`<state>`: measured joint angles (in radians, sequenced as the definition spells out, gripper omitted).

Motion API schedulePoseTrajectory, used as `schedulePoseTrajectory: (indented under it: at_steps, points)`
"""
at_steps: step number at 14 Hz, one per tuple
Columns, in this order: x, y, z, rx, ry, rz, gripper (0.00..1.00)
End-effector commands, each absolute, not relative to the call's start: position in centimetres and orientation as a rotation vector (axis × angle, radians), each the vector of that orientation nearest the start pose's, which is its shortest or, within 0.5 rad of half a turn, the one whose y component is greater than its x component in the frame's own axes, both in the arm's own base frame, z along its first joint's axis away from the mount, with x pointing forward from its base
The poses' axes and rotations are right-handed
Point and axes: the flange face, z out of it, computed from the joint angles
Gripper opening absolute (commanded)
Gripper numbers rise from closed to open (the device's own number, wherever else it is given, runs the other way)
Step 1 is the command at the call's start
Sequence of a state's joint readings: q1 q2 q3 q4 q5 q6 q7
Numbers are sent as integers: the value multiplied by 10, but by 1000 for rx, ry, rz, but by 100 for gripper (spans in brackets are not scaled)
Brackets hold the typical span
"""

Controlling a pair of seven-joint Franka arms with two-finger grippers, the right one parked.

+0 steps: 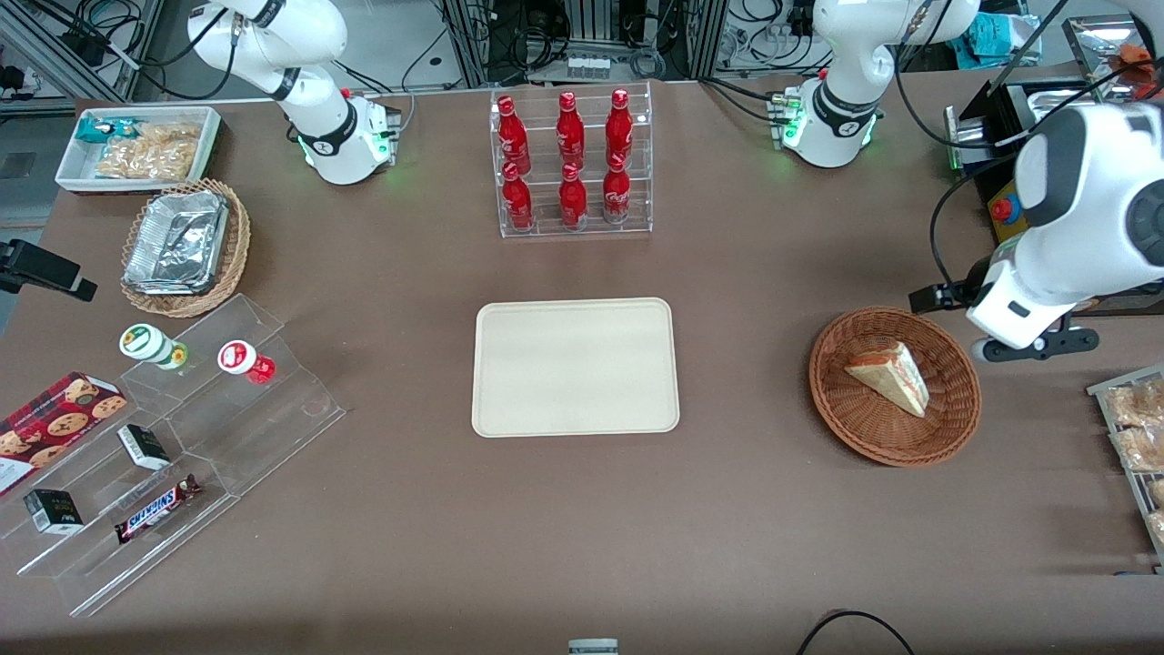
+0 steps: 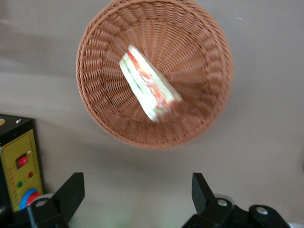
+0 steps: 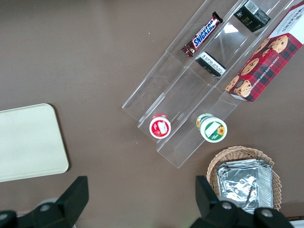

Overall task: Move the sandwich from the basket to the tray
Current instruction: 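Lower the left gripper onto the wrapped sandwich and close on it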

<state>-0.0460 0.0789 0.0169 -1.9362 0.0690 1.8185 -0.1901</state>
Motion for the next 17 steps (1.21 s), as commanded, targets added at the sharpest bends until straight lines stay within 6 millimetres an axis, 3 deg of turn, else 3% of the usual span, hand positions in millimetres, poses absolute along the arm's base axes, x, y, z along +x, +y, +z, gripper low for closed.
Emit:
schedulePoseTrajectory:
  at_steps: [1,4,7,11,17]
  points:
    - [542,11,398,-3020,-440,168,100]
    - [536,13,360,-2899,-1059,-5,100]
    - [545,11,335,-2664,-1548,-9,100]
    - [562,3,304,-2564,-1728,66,100]
    - [572,-3,256,-2575,-1789,80,100]
